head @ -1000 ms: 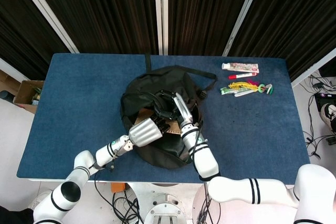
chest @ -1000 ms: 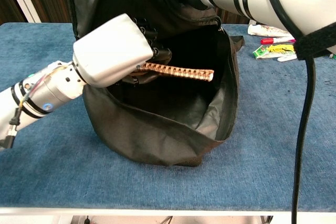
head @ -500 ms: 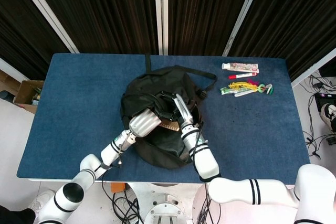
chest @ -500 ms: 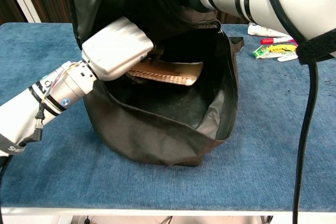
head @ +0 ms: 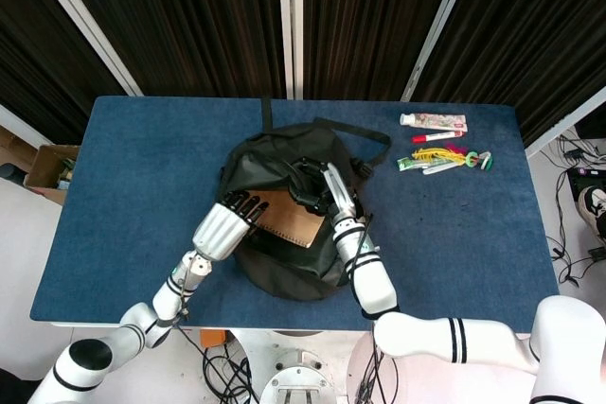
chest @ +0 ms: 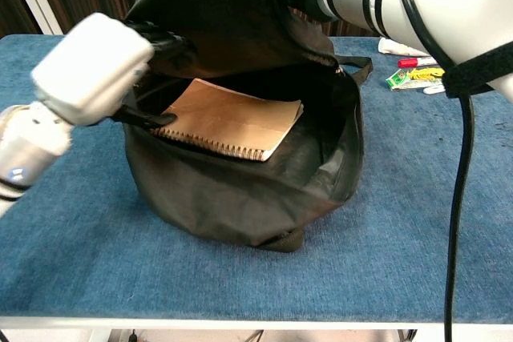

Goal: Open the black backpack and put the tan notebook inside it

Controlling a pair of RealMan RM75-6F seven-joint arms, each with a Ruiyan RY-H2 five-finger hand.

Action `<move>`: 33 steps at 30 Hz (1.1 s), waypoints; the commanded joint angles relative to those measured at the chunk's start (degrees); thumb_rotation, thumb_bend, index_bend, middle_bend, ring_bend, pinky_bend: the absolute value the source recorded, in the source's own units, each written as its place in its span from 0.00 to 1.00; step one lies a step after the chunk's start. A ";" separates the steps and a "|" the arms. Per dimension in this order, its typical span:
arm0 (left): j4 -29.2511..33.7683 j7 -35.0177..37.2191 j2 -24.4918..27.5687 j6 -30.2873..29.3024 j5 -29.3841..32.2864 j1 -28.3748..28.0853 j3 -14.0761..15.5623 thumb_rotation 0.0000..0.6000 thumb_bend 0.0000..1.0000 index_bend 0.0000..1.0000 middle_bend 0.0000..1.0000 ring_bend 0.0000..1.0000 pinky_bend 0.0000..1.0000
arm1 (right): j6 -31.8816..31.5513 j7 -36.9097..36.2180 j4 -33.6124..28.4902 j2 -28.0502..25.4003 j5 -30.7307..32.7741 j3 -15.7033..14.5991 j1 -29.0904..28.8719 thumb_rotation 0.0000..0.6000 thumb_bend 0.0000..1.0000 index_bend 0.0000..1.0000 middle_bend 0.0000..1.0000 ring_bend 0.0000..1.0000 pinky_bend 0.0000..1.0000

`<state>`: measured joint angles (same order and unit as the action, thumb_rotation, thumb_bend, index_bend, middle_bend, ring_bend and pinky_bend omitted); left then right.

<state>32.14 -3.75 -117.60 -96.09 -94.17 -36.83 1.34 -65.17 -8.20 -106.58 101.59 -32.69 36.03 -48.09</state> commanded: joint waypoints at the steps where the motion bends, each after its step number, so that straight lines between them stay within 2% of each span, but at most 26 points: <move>1: 7.62 -0.53 6.32 -3.46 -0.76 4.46 1.43 1.00 0.00 0.35 0.43 0.42 0.53 | 0.56 0.21 0.40 -0.38 -0.48 -0.65 0.24 1.00 0.60 0.79 0.56 0.33 0.12; 6: 20.08 -0.39 15.60 -4.25 0.06 8.61 2.32 1.00 0.00 0.36 0.43 0.42 0.55 | 3.26 1.62 0.21 -2.30 -2.91 -3.89 0.95 1.00 0.59 0.76 0.52 0.33 0.11; 8: 26.21 -0.14 20.01 -3.67 1.21 10.34 2.49 1.00 0.00 0.36 0.43 0.42 0.56 | 5.36 2.22 -0.05 -3.73 -5.48 -6.29 1.53 1.00 0.58 0.70 0.49 0.29 0.11; 10: 30.77 -0.15 23.57 -2.99 2.48 11.65 2.39 1.00 0.00 0.36 0.43 0.42 0.56 | 7.20 3.01 -0.19 -5.15 -8.31 -8.84 2.08 1.00 0.54 0.59 0.44 0.25 0.08; 12: 34.69 -0.50 27.52 -1.85 4.27 12.98 1.85 1.00 0.00 0.36 0.43 0.42 0.56 | 9.72 5.03 -0.18 -7.27 -13.06 -13.32 2.69 1.00 0.50 0.42 0.36 0.18 0.03; 15: 37.15 -1.04 30.91 -0.23 6.49 14.24 1.07 1.00 0.00 0.37 0.43 0.42 0.55 | 12.17 8.01 -0.18 -10.00 -17.81 -18.52 3.25 1.00 0.46 0.18 0.23 0.05 0.00; 18: 40.21 -0.99 34.45 2.31 9.06 15.44 0.44 1.00 0.00 0.38 0.42 0.41 0.53 | 15.25 11.74 -0.69 -13.81 -21.05 -23.74 3.41 1.00 0.36 0.02 0.12 0.00 0.00; 21: 44.00 -1.17 38.42 5.78 11.66 16.35 0.31 1.00 0.00 0.38 0.39 0.37 0.47 | 16.27 13.95 -2.03 -18.02 -24.34 -26.95 4.13 1.00 0.24 0.00 0.03 0.00 0.00; 24: 47.77 -1.24 42.11 8.86 14.32 17.27 0.09 1.00 0.00 0.37 0.36 0.35 0.41 | 13.29 13.96 -3.66 -21.67 -30.33 -28.57 6.54 1.00 0.17 0.00 0.00 0.00 0.00; 29: 49.18 1.63 45.22 9.34 15.65 19.43 -0.77 1.00 0.00 0.34 0.33 0.29 0.33 | 5.50 4.14 -5.94 -28.87 -44.79 -30.55 13.07 1.00 0.16 0.00 0.01 0.00 0.00; 31: 49.20 4.15 46.47 9.58 15.31 20.38 -0.56 1.00 0.00 0.28 0.28 0.24 0.27 | 2.16 -0.75 -5.43 -32.37 -49.71 -31.94 15.76 1.00 0.17 0.00 0.01 0.00 0.00; 33: 49.49 5.60 47.69 9.30 15.35 21.51 -0.57 1.00 0.00 0.23 0.24 0.20 0.24 | -1.52 -1.91 -3.91 -35.76 -52.29 -33.38 18.63 1.00 0.18 0.00 0.04 0.00 0.00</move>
<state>81.30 0.20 -71.35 -86.68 -78.82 -16.67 0.85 -60.29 -5.38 -111.11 72.10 -78.97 5.57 -34.89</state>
